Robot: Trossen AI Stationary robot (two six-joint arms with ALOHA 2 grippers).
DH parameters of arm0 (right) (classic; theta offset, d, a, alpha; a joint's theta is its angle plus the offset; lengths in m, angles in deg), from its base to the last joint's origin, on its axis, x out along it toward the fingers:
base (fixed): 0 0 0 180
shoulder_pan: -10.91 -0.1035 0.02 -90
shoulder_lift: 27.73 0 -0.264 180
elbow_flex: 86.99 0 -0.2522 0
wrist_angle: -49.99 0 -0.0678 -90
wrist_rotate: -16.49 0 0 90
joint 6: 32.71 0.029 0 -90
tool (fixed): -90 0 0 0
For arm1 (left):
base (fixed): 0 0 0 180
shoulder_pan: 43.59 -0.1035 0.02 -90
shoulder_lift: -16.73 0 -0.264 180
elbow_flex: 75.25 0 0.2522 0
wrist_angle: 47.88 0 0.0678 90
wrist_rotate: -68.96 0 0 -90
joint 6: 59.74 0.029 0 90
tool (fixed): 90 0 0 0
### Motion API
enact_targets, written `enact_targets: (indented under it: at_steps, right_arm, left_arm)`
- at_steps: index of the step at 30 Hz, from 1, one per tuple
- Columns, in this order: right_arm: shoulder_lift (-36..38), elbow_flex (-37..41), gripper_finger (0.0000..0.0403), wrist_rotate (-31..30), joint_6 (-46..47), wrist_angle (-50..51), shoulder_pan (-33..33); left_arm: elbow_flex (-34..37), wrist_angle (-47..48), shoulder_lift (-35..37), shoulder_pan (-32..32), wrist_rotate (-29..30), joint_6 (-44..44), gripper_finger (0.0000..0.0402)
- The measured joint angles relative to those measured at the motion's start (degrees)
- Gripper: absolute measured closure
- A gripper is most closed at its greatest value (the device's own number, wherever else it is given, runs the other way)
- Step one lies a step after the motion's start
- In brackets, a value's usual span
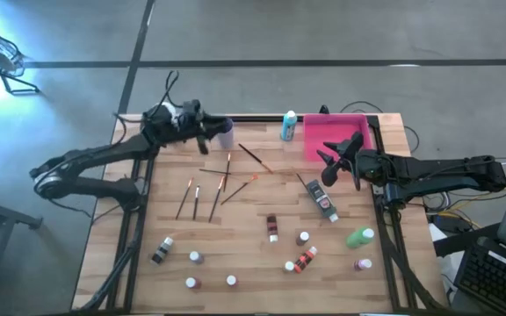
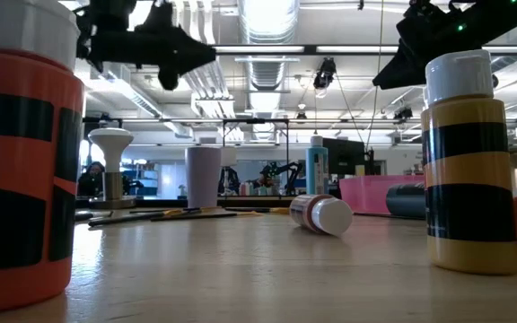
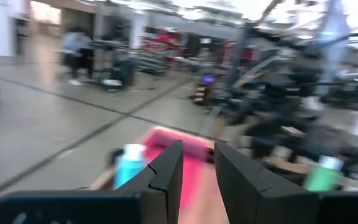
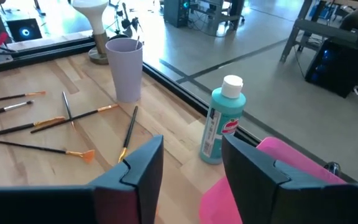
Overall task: Pick & Place Paint Supplies
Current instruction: Put the gold black paint brush into the purple cup
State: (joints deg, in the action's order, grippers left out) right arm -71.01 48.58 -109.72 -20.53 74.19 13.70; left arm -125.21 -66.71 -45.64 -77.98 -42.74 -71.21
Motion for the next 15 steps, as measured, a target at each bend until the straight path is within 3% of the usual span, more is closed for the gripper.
enact_targets:
  at_steps: [8, 15]
  right_arm:
    - [-0.81, 0.01, 0.0274, 0.04, -0.16, -0.92, -0.01]
    - [-5.31, 0.04, 0.0292, 0.04, -0.41, -5.18, 0.0]
  left_arm:
    - [6.09, -7.03, 4.9, 15.28, 7.76, 0.06, 0.0305]
    - [8.16, -10.04, 4.74, 24.14, 8.82, 2.62, 0.0305]
